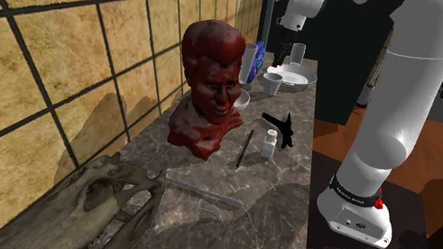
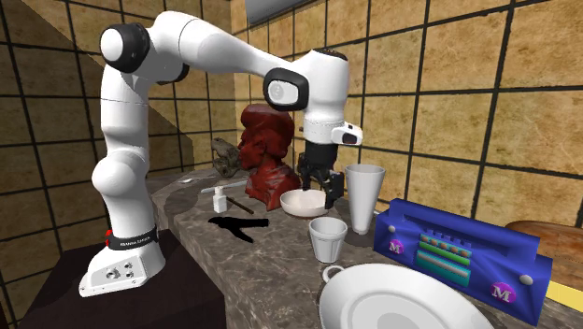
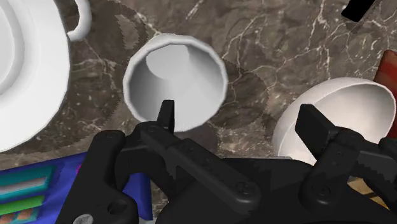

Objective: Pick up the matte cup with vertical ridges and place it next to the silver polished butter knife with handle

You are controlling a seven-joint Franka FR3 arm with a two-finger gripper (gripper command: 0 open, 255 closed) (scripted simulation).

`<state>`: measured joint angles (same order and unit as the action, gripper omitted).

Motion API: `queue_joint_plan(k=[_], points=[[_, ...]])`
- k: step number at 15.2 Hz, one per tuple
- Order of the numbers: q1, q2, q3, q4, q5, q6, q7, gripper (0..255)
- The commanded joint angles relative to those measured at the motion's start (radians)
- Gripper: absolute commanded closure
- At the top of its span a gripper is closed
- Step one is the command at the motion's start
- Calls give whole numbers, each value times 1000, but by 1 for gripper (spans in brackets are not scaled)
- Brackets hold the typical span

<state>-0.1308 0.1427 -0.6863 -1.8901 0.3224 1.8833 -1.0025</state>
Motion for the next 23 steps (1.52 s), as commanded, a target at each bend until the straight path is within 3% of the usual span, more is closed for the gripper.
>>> queue_joint_plan(k=[1,6,7,14,22,23], points=[[-40,97,-6,69,60,-20,-65,0],[-174,329,23,282,178,-91,-168,0],[-180,337,26,291,181,-94,-170,0],[-164,356,41,218,205,-7,-187,0],[-164,356,41,218,205,-7,-187,0],[-164,356,41,218,205,-7,-187,255]])
